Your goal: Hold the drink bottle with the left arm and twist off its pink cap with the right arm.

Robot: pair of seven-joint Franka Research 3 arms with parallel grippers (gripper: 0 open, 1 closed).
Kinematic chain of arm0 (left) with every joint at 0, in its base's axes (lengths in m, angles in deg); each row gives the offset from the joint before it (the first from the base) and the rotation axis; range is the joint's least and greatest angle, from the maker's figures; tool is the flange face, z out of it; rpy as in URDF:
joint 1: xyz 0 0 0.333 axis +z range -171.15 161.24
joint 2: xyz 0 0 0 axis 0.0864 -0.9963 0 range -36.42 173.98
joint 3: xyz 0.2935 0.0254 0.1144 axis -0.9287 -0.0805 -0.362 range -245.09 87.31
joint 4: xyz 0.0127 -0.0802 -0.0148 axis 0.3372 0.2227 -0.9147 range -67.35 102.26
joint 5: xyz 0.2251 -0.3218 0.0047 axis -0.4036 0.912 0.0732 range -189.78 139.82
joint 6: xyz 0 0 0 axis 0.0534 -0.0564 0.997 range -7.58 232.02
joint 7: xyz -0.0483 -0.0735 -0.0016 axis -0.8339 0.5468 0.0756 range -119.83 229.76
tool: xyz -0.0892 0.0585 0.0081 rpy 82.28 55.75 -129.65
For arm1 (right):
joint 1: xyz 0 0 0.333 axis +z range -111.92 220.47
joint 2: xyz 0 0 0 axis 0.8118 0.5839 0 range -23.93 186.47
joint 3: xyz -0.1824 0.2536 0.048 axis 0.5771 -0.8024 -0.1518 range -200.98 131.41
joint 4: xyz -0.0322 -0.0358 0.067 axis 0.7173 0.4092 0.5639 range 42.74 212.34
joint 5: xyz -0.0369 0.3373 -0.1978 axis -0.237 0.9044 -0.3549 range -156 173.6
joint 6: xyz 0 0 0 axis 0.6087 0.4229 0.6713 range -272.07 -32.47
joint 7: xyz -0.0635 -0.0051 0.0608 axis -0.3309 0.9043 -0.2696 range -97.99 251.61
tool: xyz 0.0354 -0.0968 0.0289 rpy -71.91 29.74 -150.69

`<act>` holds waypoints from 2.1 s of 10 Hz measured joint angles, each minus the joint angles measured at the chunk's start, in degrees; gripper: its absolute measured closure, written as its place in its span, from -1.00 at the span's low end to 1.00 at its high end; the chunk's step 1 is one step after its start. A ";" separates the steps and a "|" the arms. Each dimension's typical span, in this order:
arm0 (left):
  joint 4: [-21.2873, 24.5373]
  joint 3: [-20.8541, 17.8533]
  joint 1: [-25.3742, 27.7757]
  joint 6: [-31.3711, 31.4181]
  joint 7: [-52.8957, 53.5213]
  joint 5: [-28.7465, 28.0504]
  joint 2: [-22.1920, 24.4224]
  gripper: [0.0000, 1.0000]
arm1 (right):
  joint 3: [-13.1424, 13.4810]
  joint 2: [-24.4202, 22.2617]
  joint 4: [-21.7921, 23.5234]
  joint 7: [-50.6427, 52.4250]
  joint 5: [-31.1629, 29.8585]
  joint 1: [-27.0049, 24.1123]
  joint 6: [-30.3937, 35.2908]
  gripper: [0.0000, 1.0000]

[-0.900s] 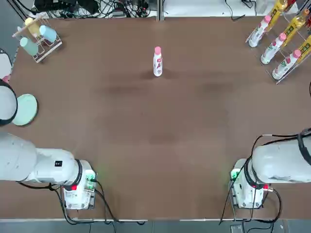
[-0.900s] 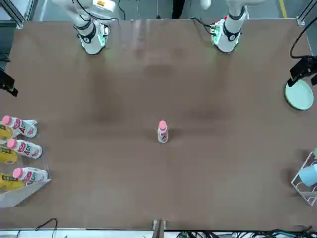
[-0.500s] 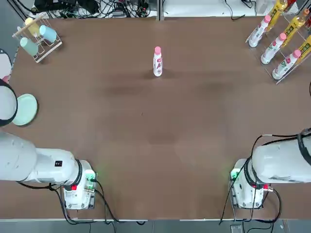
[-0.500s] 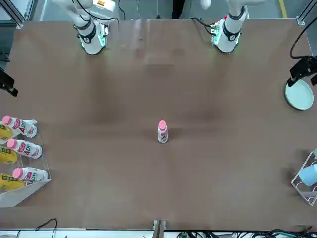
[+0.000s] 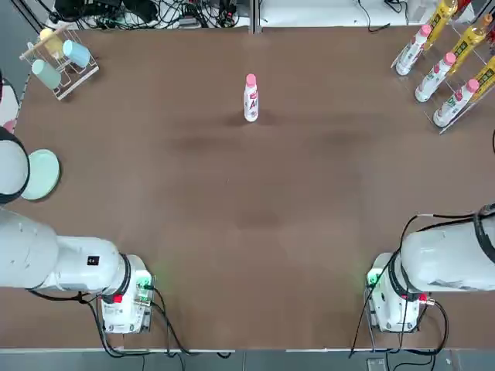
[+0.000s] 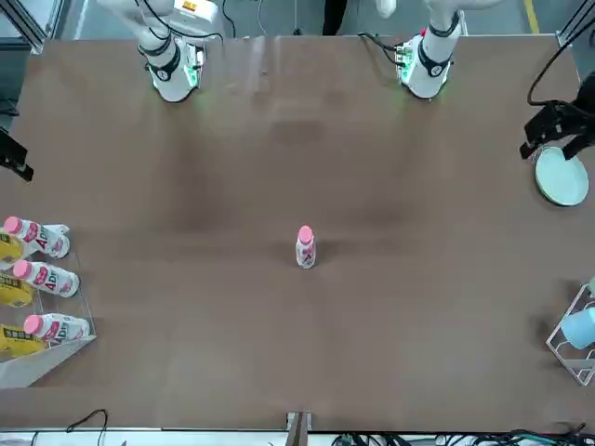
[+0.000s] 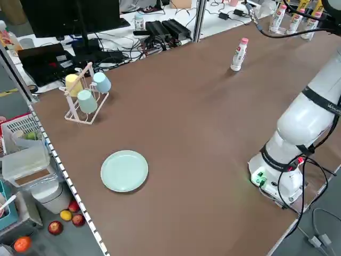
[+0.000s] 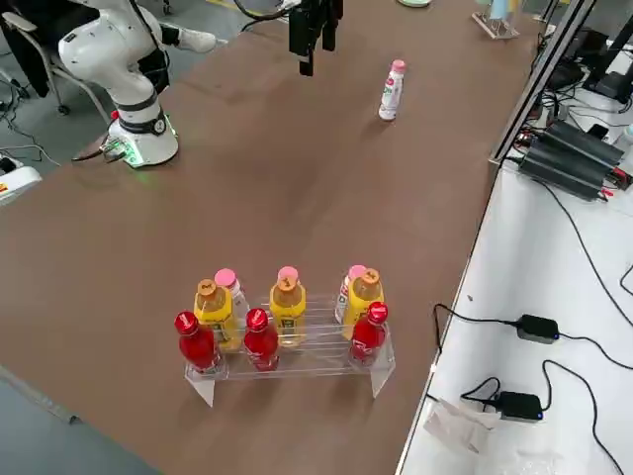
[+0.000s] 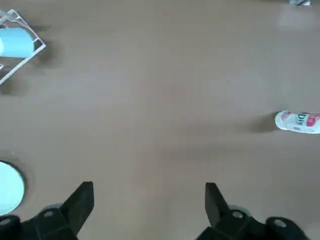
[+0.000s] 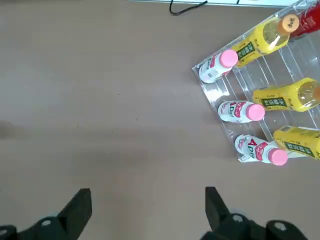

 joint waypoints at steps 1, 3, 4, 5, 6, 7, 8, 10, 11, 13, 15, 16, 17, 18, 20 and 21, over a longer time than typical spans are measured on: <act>0.00 0.04 -0.01 -0.03 0.24 0.25 0.00 -0.96 | 0.00 0.00 0.00 0.00 0.00 0.00 0.00 -1.00; 0.10 0.22 -0.04 -0.20 4.92 1.79 -0.09 -0.96 | 0.00 0.00 0.00 0.00 0.00 0.00 0.00 -1.00; 0.30 0.30 -0.06 -0.24 9.77 4.63 -0.58 -0.96 | 0.00 0.00 0.00 0.00 0.00 0.00 0.00 -1.00; 0.52 0.33 -0.10 0.13 15.36 7.70 -1.77 -0.97 | 0.00 0.00 -0.01 0.00 0.00 0.00 0.00 -1.00; 0.59 0.64 -0.30 1.41 20.91 10.04 -3.51 -0.97 | 0.01 0.00 -0.02 0.00 0.00 0.00 0.00 -1.00; 0.62 1.60 -0.81 3.53 25.81 10.94 -5.25 -0.97 | 0.03 0.00 -0.03 0.00 0.00 -0.01 0.00 -1.00; 0.65 3.02 -1.16 5.88 31.21 11.17 -6.73 -0.97 | 0.04 0.00 -0.04 0.00 0.00 -0.01 0.00 -1.00; 0.83 4.57 -1.44 10.18 43.79 13.90 -9.91 -0.98 | 0.04 0.00 -0.05 0.00 0.00 -0.02 0.02 -1.00; 0.93 4.61 -1.38 12.04 49.69 16.37 -11.77 -0.98 | 0.04 0.00 -0.05 0.00 0.00 -0.02 0.06 -1.00; 2.18 4.78 -1.33 16.88 62.25 22.23 -15.45 -0.98 | 0.03 0.00 -0.05 0.00 0.00 -0.02 0.12 -1.00; 5.96 5.61 -1.37 22.84 74.12 29.75 -18.36 -0.97 | 0.03 0.00 -0.06 0.00 0.00 -0.02 0.12 -1.00; 7.71 5.93 -1.35 25.14 78.99 33.82 -19.69 -0.97 | 0.33 0.00 -0.07 0.01 -0.02 -0.04 0.13 -1.00; 9.84 6.71 -1.31 28.00 83.47 37.72 -20.57 -0.97 | 0.63 -0.01 -0.09 0.02 -0.18 -0.07 0.57 -1.00; 12.26 7.85 -1.35 31.38 87.43 41.44 -20.95 -0.97 | 0.74 -0.02 -0.10 0.02 -0.28 -0.08 1.39 -1.00; 16.57 10.68 -1.35 38.29 95.38 49.14 -21.39 -0.98 | 0.81 -0.02 -0.10 0.02 -0.39 -0.08 3.16 -1.00; 18.43 12.71 -1.44 42.01 100.04 54.01 -22.02 -0.97 | 0.95 -0.02 -0.11 0.02 -0.57 -0.12 3.78 -1.00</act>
